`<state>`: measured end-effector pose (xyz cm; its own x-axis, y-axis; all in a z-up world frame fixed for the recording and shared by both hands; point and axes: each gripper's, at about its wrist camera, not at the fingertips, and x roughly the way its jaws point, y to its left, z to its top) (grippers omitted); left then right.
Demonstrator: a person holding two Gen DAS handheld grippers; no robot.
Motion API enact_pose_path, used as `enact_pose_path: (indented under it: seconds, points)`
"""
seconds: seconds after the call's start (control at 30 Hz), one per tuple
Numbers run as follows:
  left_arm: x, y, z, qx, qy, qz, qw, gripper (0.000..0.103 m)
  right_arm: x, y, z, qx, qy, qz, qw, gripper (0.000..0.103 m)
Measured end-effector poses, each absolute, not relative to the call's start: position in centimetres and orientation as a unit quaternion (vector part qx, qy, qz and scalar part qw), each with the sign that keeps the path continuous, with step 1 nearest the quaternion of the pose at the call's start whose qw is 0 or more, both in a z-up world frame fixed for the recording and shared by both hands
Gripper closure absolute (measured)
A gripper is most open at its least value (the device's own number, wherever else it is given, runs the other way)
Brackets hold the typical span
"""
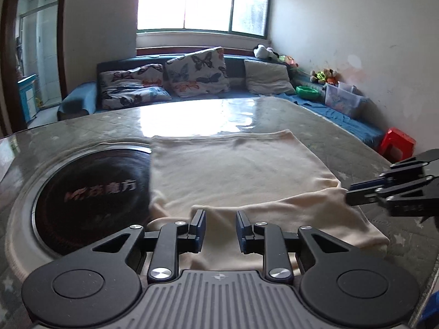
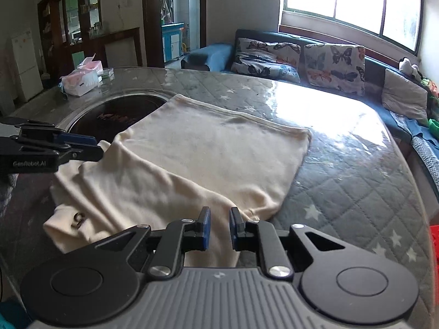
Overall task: Fold clothes
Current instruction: 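Move both grippers to the sweatshirt hem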
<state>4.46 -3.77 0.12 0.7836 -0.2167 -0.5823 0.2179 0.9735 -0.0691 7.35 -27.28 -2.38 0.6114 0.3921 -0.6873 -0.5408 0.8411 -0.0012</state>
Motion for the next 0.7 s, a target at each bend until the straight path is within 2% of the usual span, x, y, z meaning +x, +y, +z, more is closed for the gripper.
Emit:
enact_pose_path:
  seconds: [0.3,0.6,0.7]
  points:
    - [7.0,-2.1,-2.1,-0.016,0.343,-0.084,0.935,0.077,8.4,-26.8,-3.7,-0.108,0.366,0.257,0.888,0.091]
    - [5.7,-2.3,-1.8,0.002,0.337,-0.084,0.938,0.076,7.2,-25.4,-3.8,-0.139,0.357,0.268,0.884,0.086]
    - [4.3,-2.4,-0.8,0.008,0.322,-0.098,0.941,0.076,6.1,-25.3,-3.0,-0.14,0.347,0.277,0.885,0.074]
